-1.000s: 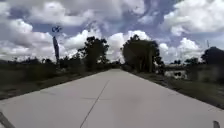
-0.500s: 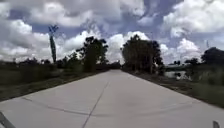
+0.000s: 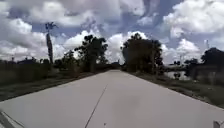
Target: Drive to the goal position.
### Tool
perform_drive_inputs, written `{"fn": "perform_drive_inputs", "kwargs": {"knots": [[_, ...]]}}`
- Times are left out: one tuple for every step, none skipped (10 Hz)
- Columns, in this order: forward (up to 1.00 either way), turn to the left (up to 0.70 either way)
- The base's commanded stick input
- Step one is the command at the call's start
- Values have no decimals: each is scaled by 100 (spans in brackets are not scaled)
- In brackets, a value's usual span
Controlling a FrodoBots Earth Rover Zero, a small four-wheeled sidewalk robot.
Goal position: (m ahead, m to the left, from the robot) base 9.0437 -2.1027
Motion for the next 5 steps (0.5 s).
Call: {"fn": "perform_drive_inputs", "kwargs": {"knots": [[100, 0], [100, 0], [100, 0], [100, 0], [100, 0]]}}
